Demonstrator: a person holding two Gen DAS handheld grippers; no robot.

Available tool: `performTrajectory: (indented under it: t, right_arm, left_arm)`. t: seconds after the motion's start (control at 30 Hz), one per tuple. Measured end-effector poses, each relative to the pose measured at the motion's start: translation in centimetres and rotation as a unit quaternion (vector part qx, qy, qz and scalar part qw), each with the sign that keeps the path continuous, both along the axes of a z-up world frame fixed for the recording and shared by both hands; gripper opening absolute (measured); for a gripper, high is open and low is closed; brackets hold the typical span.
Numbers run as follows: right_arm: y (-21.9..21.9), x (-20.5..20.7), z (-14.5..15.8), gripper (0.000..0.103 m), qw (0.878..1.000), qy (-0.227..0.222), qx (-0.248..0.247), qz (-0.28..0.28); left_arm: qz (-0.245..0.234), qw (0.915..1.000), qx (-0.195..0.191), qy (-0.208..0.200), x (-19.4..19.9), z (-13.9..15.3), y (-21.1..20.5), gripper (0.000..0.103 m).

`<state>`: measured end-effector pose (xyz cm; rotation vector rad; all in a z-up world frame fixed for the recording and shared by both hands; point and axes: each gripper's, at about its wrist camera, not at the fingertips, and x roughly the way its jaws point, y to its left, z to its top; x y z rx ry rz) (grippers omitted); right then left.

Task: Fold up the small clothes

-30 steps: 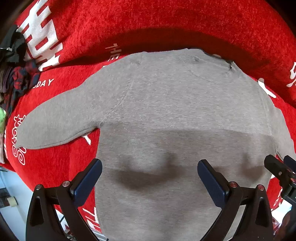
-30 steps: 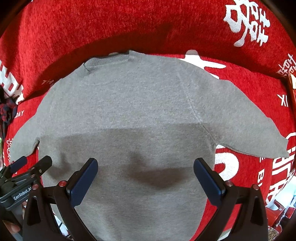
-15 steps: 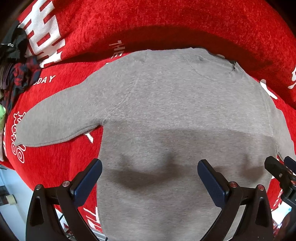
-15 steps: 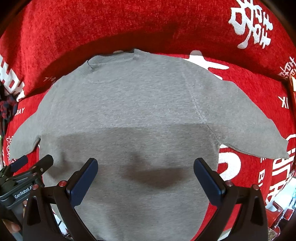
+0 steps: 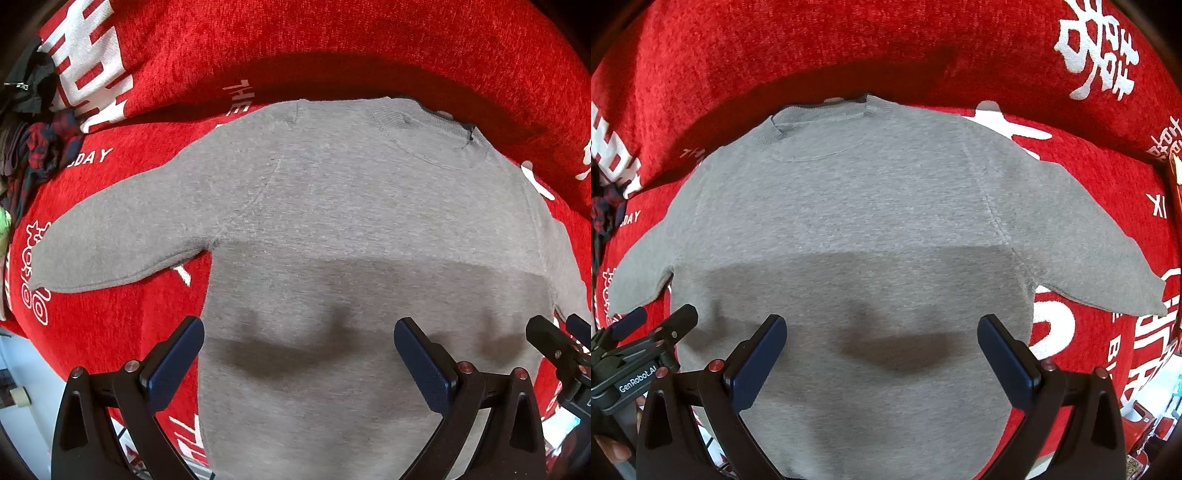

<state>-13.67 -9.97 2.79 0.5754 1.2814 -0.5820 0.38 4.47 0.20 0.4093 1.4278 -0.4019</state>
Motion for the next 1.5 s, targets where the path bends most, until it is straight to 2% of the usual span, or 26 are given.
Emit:
performTrajectory:
  t: [0.1, 0.4, 0.73, 0.83, 0.97, 1.1, 1.27, 1.37, 1.5]
  right_arm:
    - [0.5, 0.0, -0.1, 0.103, 1.0, -0.015, -0.005, 0.0]
    - [0.9, 0.3, -0.2, 0.103, 1.0, 0.016, -0.006, 0.001]
    - [1.4, 0.8, 0.0, 0.103, 1.0, 0.019, -0.008, 0.013]
    - [1.7, 1.3, 0.0, 0.103, 1.0, 0.022, -0.01, 0.019]
    - [2.6, 1.9, -0.1, 0.103, 0.999, 0.022, -0.01, 0.028]
    - [3.5, 2.7, -0.2, 0.103, 0.999, 0.022, -0.009, 0.041]
    - [5.0, 3.9, -0.6, 0.103, 0.998, 0.023, -0.008, 0.058]
    - [6.2, 4.7, -0.9, 0.103, 0.997, 0.024, -0.007, 0.072]
    - [8.0, 6.1, -1.5, 0.103, 0.995, 0.027, -0.002, 0.092]
  left_arm:
    - [0.0, 1.0, -0.002, 0.002, 0.2, 0.0, 0.2, 0.103]
    - [0.002, 1.0, -0.008, 0.002, 0.6, 0.0, 0.5, 0.103]
    - [0.019, 0.9997, -0.017, 0.003, 1.4, -0.3, 2.1, 0.103]
    - [0.03, 0.9991, -0.031, 0.006, 1.7, -0.4, 3.3, 0.103]
    - [0.059, 0.9956, -0.071, 0.013, 2.8, -0.4, 5.5, 0.103]
    - [0.112, 0.9872, -0.113, 0.014, 4.7, -0.4, 9.2, 0.103]
    - [0.177, 0.9721, -0.153, -0.013, 7.7, -0.3, 15.4, 0.103]
    - [0.231, 0.9547, -0.184, -0.038, 9.8, -0.5, 20.4, 0.103]
    - [0.311, 0.9244, -0.215, -0.052, 11.7, -2.2, 27.1, 0.103]
